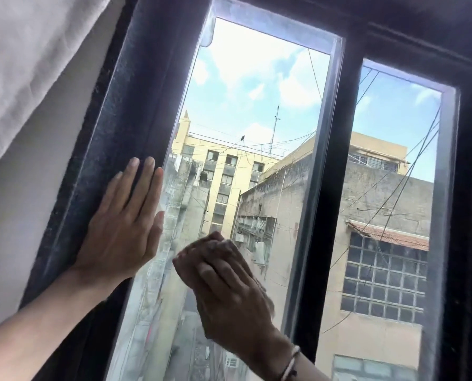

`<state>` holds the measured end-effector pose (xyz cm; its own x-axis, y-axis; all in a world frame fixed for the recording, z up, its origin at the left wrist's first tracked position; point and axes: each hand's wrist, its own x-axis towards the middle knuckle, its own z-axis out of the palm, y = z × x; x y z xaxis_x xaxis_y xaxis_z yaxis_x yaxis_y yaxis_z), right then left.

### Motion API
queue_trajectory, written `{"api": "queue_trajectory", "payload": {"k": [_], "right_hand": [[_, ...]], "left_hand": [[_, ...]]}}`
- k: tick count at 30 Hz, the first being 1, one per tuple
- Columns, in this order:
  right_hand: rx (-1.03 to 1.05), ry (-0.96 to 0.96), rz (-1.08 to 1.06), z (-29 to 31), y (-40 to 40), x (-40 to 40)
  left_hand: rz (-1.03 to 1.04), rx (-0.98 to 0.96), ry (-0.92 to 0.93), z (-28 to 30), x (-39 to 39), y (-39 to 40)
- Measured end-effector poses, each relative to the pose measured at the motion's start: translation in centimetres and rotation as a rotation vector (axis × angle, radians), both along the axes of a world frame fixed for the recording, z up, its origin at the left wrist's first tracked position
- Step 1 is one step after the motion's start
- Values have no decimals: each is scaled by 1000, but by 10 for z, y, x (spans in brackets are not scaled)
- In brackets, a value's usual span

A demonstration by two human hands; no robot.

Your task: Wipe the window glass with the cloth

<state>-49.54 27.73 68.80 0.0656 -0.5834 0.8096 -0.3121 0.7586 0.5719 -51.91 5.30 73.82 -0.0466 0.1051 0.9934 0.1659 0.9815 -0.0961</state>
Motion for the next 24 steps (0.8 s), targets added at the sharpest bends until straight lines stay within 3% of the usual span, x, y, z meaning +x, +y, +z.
{"api": "queue_trajectory", "payload": {"k": [2,5,6,8,10,12,13,17,19,21,24], "right_hand": [[-115,39,-42,13,40,3],[-708,94,-94,60,49,0],[-814,109,-102,67,31,-5],[-673,112,-63,52,-8,-11],[-246,57,-18,8,-28,-9],[-48,36,-22,-10,-7,-4],[-97,55,-11,0,9,-2],[-636,120,-61,105,31,-4],[-730,98,-18,151,8,-4],[-572,137,3,155,-24,-9],[-229,126,23,104,-32,-9]], "left_hand": [[-17,8,-2,0,0,3],[-33,31,-14,-2,3,6],[-35,32,-18,-1,4,7],[-38,20,-32,0,6,5],[-31,12,-37,-1,5,2],[-43,4,-32,-5,2,0],[-60,6,-25,-6,0,0],[-74,16,8,-7,-4,4],[-73,15,8,-4,-3,3],[-70,7,5,-2,-2,-1],[-59,-15,13,0,-3,-4]]}}
